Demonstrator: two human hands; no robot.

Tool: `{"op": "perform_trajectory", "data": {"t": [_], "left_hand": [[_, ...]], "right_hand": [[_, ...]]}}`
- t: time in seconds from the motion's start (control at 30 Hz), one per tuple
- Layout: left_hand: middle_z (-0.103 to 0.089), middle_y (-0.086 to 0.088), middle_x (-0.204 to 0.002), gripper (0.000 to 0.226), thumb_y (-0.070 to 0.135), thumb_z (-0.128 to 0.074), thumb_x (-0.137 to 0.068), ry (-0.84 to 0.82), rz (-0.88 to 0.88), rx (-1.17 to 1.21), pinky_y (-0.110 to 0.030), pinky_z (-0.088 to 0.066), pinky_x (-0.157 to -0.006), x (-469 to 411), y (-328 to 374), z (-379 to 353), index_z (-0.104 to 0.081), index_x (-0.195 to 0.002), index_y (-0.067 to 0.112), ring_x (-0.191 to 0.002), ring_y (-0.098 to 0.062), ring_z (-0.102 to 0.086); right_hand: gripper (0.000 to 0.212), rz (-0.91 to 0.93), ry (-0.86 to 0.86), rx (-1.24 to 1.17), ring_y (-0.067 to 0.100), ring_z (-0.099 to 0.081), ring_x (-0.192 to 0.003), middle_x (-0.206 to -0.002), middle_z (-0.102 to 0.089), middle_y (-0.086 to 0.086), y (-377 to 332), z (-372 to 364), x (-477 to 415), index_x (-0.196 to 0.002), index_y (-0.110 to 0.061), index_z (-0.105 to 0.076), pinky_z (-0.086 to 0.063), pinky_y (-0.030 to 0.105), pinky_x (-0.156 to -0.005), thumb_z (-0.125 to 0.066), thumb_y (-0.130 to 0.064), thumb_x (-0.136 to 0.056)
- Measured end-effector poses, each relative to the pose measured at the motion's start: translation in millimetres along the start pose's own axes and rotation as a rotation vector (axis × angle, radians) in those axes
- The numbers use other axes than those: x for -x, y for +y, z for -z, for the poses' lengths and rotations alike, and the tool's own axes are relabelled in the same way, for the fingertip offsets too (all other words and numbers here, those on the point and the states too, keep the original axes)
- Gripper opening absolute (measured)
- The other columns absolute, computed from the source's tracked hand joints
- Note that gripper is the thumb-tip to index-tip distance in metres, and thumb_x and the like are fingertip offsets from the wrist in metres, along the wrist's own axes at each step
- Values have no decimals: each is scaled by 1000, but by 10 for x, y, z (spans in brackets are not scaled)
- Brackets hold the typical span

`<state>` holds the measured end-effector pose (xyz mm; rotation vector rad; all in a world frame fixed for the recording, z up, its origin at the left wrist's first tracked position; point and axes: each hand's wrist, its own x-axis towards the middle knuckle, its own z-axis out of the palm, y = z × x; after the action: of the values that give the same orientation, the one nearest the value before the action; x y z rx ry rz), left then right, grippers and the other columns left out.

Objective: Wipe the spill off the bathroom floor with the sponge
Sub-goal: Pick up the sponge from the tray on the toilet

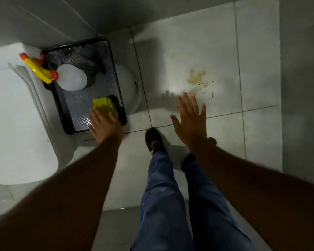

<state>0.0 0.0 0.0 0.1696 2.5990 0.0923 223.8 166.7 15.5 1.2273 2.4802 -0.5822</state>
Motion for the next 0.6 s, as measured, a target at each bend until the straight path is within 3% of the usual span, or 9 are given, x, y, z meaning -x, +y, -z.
{"op": "perform_trajectory", "data": {"t": [0.13, 0.27, 0.4, 0.47, 0.53, 0.6], "left_hand": [[-27, -12, -169, 71, 43, -40, -101, 1, 236, 55, -51, -19, -124, -419, -75, 1, -26, -162, 11, -155, -34, -28], [-52, -15, -147, 69, 54, -51, -86, -15, 261, 75, -55, -36, -115, -579, -173, -4, -51, -144, 16, -134, -42, -51], [-75, -4, -98, 59, 57, -67, -65, 17, 295, 413, -49, -63, -86, -563, -156, 96, -72, -108, 17, -89, -23, -74], [-66, 7, -78, 39, 50, -66, -64, 79, 209, 541, -36, -61, -70, -484, -70, 167, -66, -90, 20, -68, -5, -64], [-53, 12, -72, 24, 44, -67, -66, 124, 12, 534, -28, -45, -63, -370, 56, 263, -52, -79, 31, -61, 2, -48], [-51, 12, -74, 22, 32, -70, -73, 116, -178, 524, -21, -43, -61, -197, 179, 355, -49, -79, 35, -62, 1, -46]], "right_hand": [[70, -16, -16, 46, 29, -9, -159, -172, -9, 3, 77, -150, -86, -161, -22, -12, -11, 58, -124, -30, -56, -103], [69, -4, -32, 66, 28, -10, -159, -171, -10, 4, 219, -239, -80, -161, -22, -15, -13, 59, -124, -32, -56, -103], [68, -55, -60, 40, 27, -9, -159, -171, -12, 3, 298, -231, -72, -160, -23, -18, -13, 60, -125, -32, -56, -103], [66, -93, -64, -45, 26, -7, -159, -171, -12, 1, 299, -187, -108, -160, -24, -19, -8, 59, -124, -33, -54, -103], [63, -112, -100, -232, 26, -12, -158, -170, -20, 1, 269, -146, -162, -159, -25, -25, -7, 57, -125, -39, -51, -104], [60, -145, -218, -588, 25, -28, -154, -164, -34, 1, 193, -64, -229, -156, -25, -33, -21, 55, -126, -49, -47, -102]]}}
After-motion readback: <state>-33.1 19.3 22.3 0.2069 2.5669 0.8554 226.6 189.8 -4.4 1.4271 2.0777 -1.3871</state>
